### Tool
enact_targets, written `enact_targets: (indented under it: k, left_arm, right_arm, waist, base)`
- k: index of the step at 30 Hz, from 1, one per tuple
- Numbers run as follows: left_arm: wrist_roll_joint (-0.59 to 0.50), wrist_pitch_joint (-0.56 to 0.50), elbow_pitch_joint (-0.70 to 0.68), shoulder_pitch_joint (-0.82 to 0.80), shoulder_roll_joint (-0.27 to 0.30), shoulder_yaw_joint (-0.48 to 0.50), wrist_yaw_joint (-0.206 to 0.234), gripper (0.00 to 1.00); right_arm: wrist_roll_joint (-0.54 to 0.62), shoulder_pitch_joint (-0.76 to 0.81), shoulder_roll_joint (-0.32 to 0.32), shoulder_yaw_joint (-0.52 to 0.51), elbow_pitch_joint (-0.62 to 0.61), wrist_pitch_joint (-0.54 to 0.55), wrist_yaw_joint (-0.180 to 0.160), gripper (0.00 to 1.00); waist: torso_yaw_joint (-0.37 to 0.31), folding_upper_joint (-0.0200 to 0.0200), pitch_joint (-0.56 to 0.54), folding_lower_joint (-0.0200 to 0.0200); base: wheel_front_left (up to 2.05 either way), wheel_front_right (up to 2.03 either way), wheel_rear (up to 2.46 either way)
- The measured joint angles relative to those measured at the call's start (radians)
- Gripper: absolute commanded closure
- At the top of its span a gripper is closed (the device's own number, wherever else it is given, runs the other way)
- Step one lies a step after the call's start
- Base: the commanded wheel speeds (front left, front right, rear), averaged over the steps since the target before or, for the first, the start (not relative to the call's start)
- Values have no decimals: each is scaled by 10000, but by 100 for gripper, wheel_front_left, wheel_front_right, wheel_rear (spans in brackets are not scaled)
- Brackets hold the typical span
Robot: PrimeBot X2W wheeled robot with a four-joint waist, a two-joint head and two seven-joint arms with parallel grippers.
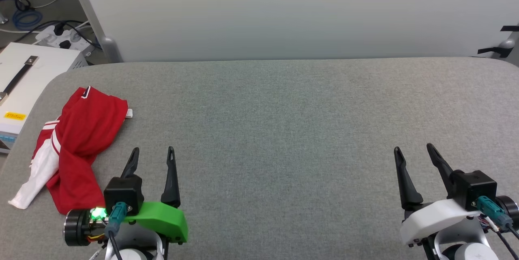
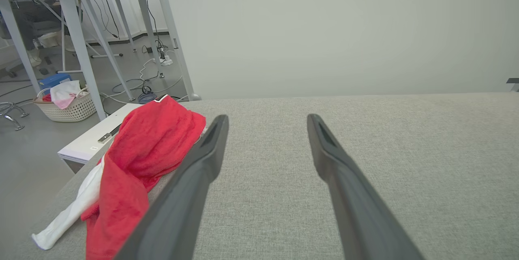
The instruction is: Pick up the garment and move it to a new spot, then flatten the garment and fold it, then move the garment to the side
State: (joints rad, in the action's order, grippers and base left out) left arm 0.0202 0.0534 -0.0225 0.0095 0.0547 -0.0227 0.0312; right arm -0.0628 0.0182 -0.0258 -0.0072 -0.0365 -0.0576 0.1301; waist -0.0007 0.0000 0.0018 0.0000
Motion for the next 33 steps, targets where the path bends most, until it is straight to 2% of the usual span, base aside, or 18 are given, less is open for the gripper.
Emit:
enact_targets:
  k: [33]
  left_arm:
    - [159,704,-238,39,0,-226,291,0]
  right_arm:
    - [-489,154,-2,-88,-430,-679,0,0]
  waist:
    - [-29,0,-18,1]
  base:
    - [0,0,0]
